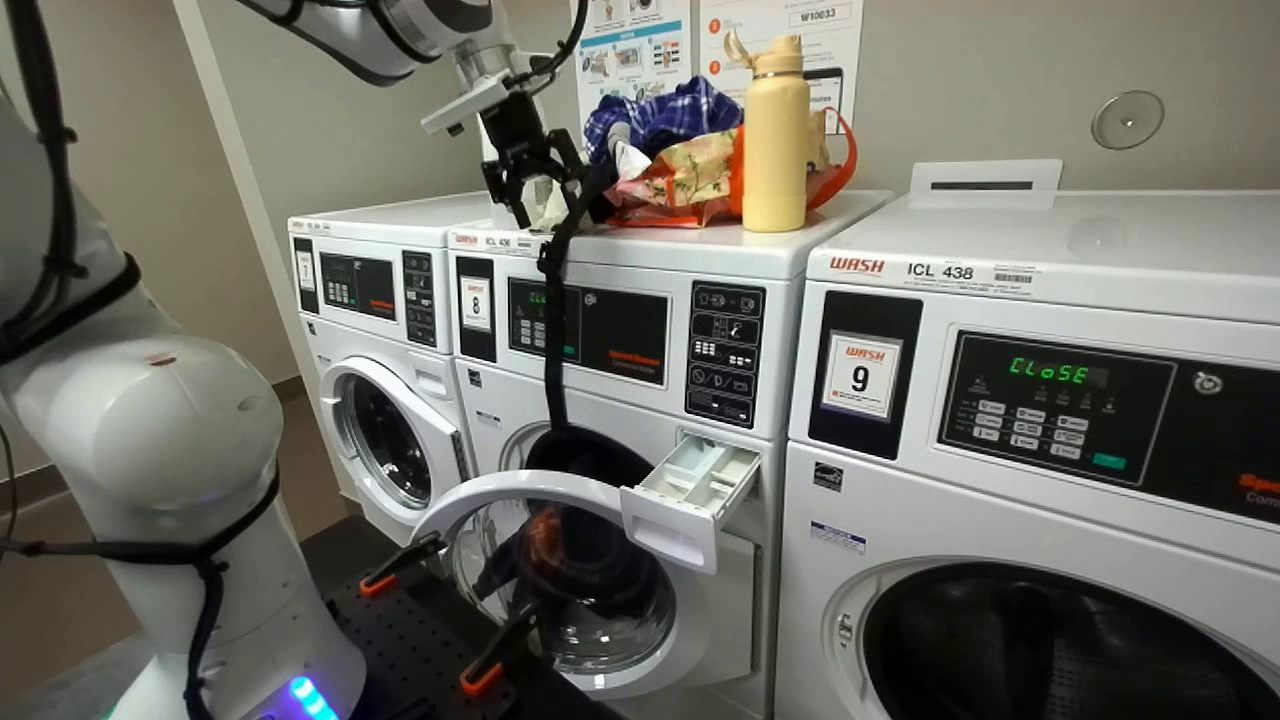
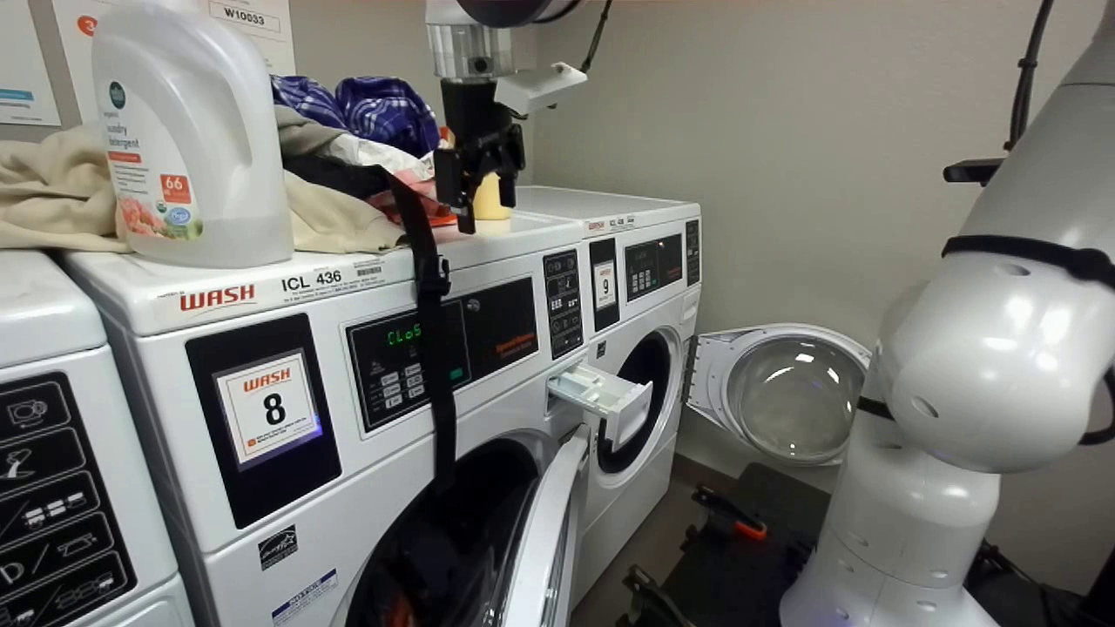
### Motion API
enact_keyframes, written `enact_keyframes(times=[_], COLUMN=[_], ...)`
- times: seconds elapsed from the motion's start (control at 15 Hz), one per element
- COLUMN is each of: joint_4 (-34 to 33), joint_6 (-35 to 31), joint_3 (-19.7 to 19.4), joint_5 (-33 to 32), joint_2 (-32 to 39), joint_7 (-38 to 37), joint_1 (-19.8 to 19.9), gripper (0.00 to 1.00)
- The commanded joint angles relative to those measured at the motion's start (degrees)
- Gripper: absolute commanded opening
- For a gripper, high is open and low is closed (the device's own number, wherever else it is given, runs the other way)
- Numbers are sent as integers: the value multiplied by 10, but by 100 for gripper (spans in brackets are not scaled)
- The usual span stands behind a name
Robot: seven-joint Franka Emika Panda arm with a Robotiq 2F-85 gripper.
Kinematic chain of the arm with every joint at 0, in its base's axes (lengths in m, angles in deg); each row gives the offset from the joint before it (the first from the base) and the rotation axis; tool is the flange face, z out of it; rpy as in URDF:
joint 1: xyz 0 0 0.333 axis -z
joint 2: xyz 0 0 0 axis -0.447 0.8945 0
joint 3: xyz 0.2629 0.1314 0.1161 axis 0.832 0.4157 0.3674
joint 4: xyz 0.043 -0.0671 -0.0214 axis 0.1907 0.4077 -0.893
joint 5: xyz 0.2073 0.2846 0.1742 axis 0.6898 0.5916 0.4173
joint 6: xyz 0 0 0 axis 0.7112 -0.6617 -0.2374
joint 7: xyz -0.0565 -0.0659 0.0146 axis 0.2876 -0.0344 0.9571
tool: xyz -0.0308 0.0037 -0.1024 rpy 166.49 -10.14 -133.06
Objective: Put some detergent in the detergent compartment drawer of the washing machine in the middle
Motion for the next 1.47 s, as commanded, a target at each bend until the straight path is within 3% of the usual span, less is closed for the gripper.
enact_keyframes(times=[0.0,0.27,0.53,0.73,0.87,0.93,1.0,1.27,1.33,1.4], joint_4=[-71,-85,-69,-57,-59,-64,-72,-72,-66,-62], joint_6=[-5,-57,-110,-120,-82,-52,-84,-78,-93,-130], joint_3=[9,8,-6,-33,-59,-71,-50,-56,-58,-68], joint_5=[-12,11,64,167,235,265,224,230,238,289], joint_2=[43,56,32,7,-10,-13,9,7,13,20], joint_7=[23,48,139,262,358,375,328,339,350,383], joint_1=[-24,-48,-63,-74,-82,-81,-74,-72,-74,-85], gripper=[100,100,100,100,100,100,100,100,100,100])
